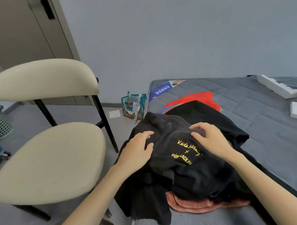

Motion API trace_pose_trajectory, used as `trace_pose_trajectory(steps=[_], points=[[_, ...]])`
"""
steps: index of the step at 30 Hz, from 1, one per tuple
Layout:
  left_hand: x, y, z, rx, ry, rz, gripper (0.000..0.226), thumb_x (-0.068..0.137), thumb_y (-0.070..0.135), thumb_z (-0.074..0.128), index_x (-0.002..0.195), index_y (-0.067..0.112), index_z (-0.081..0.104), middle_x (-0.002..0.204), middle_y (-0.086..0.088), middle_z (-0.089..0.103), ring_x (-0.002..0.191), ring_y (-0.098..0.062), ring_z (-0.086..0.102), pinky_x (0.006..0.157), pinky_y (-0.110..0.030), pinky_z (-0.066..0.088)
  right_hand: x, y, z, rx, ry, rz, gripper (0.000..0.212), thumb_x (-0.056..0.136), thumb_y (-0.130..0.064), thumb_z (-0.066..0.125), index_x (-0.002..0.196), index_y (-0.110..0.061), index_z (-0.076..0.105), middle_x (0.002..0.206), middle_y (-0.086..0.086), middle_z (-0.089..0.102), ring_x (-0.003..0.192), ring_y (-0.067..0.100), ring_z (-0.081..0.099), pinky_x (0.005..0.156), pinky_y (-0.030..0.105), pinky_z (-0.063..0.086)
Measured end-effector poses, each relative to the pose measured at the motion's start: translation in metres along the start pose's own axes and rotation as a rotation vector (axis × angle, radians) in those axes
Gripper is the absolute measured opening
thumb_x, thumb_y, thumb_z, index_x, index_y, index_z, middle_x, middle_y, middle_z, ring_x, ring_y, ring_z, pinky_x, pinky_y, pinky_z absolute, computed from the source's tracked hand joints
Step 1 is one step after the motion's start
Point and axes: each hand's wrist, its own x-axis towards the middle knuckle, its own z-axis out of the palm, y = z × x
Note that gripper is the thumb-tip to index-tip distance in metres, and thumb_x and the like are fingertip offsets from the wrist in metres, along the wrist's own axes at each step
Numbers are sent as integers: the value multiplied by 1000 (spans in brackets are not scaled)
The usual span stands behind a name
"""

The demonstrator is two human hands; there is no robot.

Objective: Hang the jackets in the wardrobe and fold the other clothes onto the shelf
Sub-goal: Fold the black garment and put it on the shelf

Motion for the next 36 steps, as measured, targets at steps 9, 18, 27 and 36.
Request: trace_pose_trajectory(steps=[9,18,27,36], points=[[48,19,6,53,-96,51,46,99,27,49,143,28,38,148,5,39,134,-15,40,109,-37,38,32,56,-10,-344,-389,480,79,82,-65,60,129,-3,44,136,16,49,121,32,51,95,37,43],[76,31,-23,108,-102,169,60,98,21,52,152,25,24,156,3,27,142,-17,27,116,-37,29,22,-28,-54,-181,-283,-168,27,67,-13,80,81,-23,59,75,-16,59,79,5,59,60,9,35],[88,40,-2,869,-580,495,65,80,1,60,135,33,47,162,5,3,147,-19,-17,112,-61,-13,-34,-50,-53,-120,-697,-285,18,67,-19,83,80,-26,71,73,-14,64,72,1,58,68,11,41],[85,2,7,868,-552,271,72,92,38,58,150,35,15,145,-5,38,125,-27,49,109,-45,30,-47,-11,-37,-733,-374,122,73,73,-82,49,109,-19,43,103,0,64,97,23,63,66,32,36]])
